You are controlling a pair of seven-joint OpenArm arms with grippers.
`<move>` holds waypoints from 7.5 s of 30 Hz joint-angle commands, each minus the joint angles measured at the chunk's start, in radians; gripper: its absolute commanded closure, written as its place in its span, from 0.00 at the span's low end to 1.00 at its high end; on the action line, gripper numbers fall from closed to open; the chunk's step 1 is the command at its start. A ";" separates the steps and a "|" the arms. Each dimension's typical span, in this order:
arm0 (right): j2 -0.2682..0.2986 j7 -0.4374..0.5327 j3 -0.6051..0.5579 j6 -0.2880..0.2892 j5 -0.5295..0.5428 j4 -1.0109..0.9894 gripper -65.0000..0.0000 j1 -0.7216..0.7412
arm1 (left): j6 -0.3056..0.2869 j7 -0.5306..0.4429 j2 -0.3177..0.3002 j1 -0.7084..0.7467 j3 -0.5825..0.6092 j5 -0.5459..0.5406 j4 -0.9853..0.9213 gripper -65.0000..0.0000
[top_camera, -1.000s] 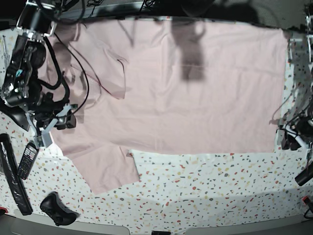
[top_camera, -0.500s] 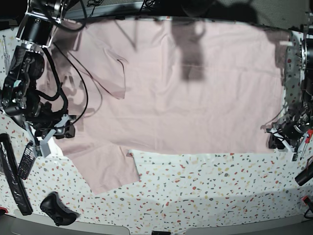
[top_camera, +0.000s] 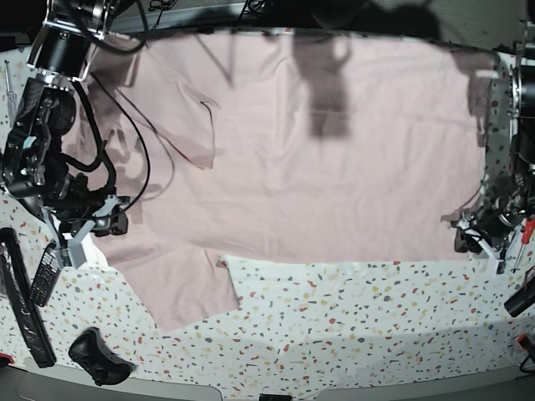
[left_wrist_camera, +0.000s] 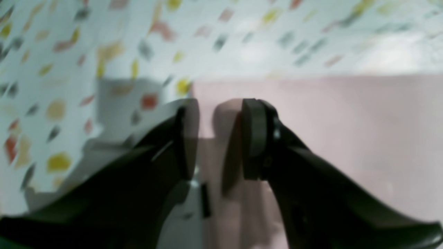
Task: Fold the T-shirt properly
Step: 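Move both grippers to the shirt's side edge and grasp it, then lift the side edge with both grippers and fold it over the body, then lay the folded edge down and open both grippers, then grasp the shirt's hem end with the right gripper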
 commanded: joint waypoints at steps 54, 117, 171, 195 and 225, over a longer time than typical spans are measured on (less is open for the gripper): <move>0.028 0.083 0.037 0.004 0.020 -0.088 0.51 0.139 | 0.030 0.038 0.020 -0.030 -0.005 0.058 0.074 0.59; 0.153 0.291 -0.232 -0.093 -0.381 -1.109 0.51 0.571 | 0.000 -0.030 0.025 0.019 -0.005 0.055 0.074 1.00; 0.154 0.158 0.024 0.075 -0.005 0.231 1.00 -0.280 | -0.056 0.113 -0.103 0.725 -0.438 -0.123 0.943 1.00; 0.154 0.143 0.261 0.112 0.088 0.307 1.00 -0.513 | -0.056 0.195 -0.103 0.823 -0.557 -0.101 0.983 1.00; 0.152 0.006 0.098 0.100 0.225 0.035 0.61 -0.124 | 0.008 0.194 -0.106 0.780 -0.557 -0.084 0.983 0.57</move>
